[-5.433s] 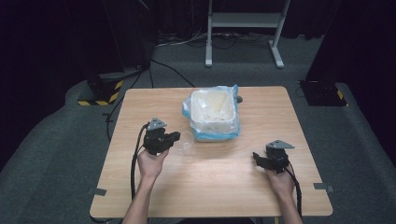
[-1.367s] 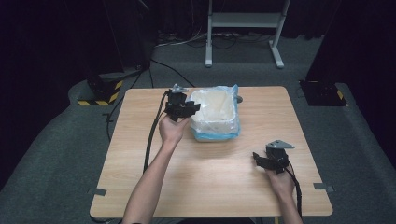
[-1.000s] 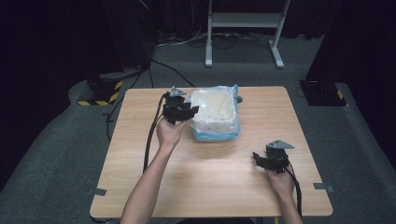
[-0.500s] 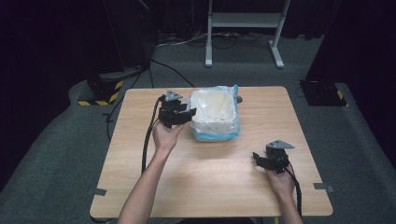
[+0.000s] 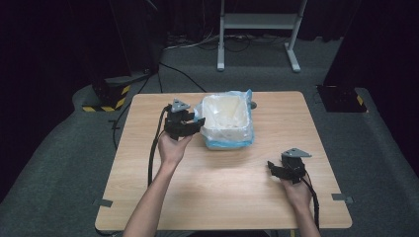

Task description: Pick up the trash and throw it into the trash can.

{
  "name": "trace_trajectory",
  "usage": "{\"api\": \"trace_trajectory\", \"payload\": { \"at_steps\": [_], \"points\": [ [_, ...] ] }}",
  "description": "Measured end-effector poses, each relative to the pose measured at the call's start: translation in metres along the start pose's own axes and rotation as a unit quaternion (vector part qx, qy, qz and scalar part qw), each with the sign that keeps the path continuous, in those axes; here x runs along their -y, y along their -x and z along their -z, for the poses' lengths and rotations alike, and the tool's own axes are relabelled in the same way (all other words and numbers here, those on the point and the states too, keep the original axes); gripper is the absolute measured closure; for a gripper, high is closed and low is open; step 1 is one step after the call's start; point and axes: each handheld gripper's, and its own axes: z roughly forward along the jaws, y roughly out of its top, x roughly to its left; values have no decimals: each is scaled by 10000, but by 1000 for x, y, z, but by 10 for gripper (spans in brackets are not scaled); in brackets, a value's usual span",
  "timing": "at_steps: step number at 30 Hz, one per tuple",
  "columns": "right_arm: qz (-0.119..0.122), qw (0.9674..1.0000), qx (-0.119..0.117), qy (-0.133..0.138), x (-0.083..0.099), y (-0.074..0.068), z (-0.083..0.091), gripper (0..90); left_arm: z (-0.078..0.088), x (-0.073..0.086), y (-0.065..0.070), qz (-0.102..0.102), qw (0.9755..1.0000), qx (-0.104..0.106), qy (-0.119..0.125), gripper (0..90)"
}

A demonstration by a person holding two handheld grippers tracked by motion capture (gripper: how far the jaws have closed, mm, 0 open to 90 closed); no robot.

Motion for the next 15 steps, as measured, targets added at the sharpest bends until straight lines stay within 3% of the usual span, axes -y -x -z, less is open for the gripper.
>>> {"api": "trace_trajectory", "payload": {
  "at_steps": [13, 15],
  "points": [
    [-4, 10000, -2, 1, 0, 0, 0, 353, 10, 27, -4, 177, 9998, -59, -63, 494],
    [-4, 10000, -3, 0, 0, 0, 0, 352, 10, 30, -3, 130, 9998, -97, -116, 489]
  ]
}}
